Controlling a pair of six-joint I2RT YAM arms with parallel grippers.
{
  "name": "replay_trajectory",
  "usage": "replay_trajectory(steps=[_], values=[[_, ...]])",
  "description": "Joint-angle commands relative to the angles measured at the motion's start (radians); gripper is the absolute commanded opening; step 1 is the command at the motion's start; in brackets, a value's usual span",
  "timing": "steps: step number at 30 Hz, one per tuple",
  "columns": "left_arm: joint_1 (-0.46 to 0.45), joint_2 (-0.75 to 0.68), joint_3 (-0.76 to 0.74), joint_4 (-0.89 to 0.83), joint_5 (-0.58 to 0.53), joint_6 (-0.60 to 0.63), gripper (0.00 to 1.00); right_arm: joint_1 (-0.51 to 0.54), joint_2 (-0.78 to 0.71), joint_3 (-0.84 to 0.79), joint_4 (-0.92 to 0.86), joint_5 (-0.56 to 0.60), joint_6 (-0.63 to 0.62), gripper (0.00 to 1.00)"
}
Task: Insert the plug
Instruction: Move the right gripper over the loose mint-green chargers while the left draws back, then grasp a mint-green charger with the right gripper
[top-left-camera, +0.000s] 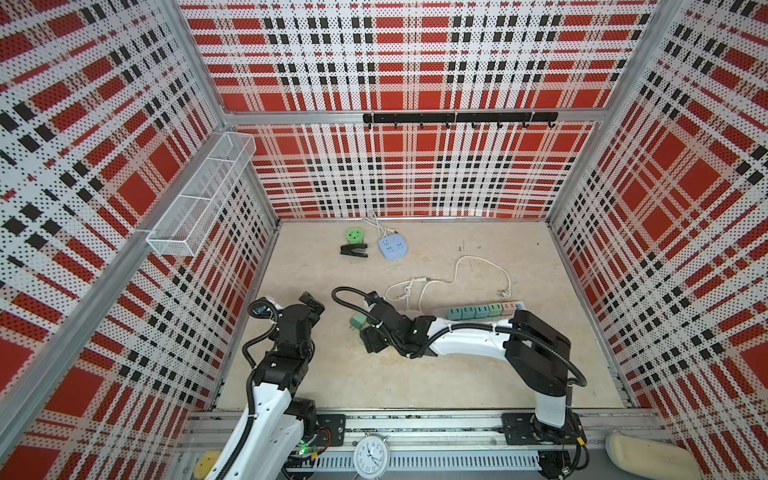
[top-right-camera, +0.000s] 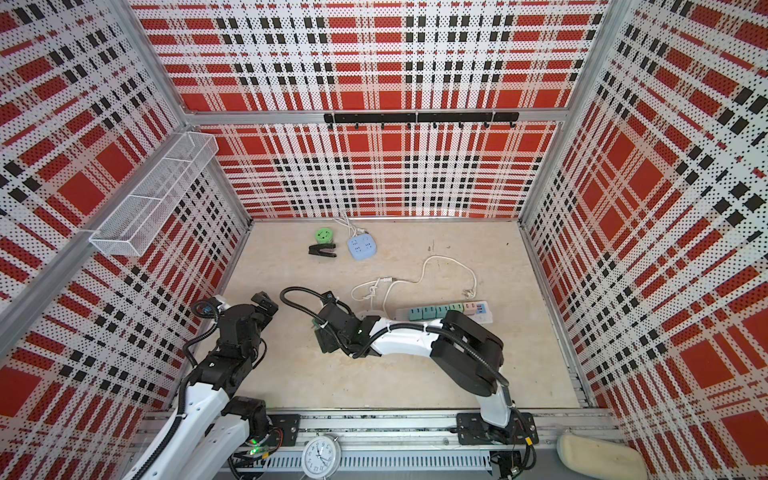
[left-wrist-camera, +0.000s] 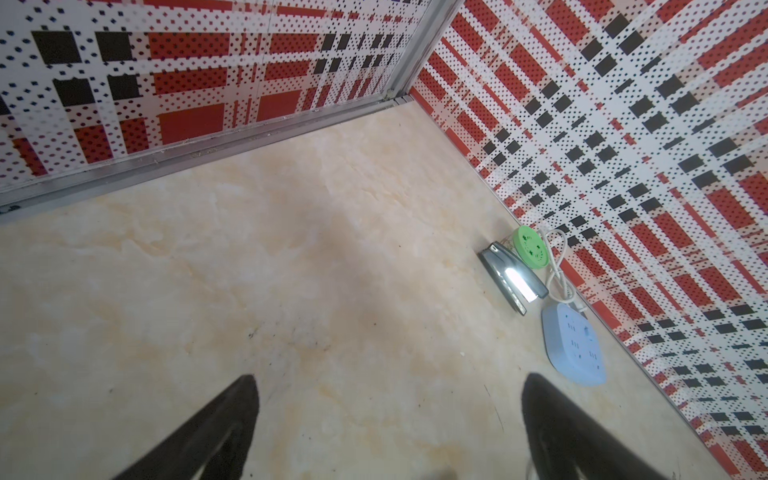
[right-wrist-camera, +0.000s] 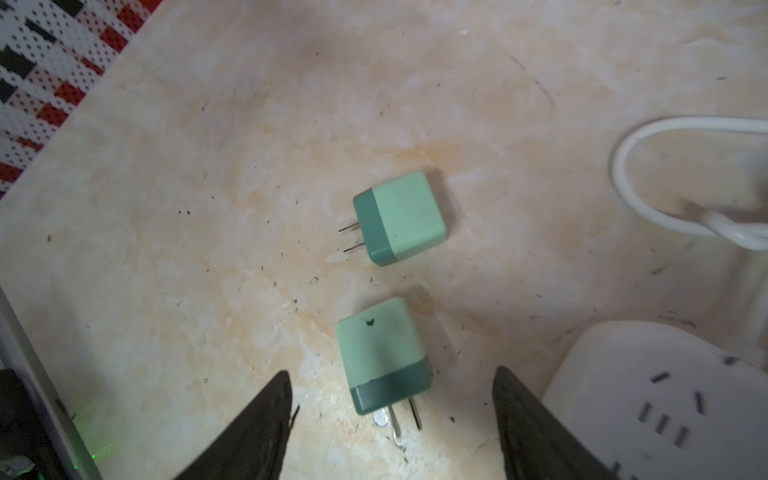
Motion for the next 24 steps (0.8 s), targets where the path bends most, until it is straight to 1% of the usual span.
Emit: replay_trajectory(steps=[1,7,14,17,19,21,24], values=[[0.009,-0.007,-0.008,0.019,-0.002,-0.009,0.99,0.003,0.057,0.087,-0.008,-0.089,-0.076,0.75],[0.008,-0.035,-0.02,0.024,-0.002,-0.005,0.99,0.004,0.149,0.16,-0.089,-0.075,-0.101,0.76],[0.009,-0.026,-0.021,0.031,0.003,-0.005,0.99,0.004,0.171,0.145,-0.106,-0.052,-0.124,0.77],[0.01,-0.02,-0.02,0.035,0.005,-0.004,0.99,0.009,0.176,0.137,-0.106,-0.047,-0.139,0.73],[0.008,-0.016,-0.021,0.036,0.004,-0.005,0.99,0.018,0.182,0.139,-0.11,-0.032,-0.153,0.67],[0.008,-0.013,-0.021,0.038,0.007,-0.004,0.99,0.028,0.194,0.15,-0.124,-0.012,-0.165,0.65],[0.008,-0.009,-0.022,0.043,0.011,-0.003,0.99,0.039,0.217,0.176,-0.149,0.008,-0.174,0.57]])
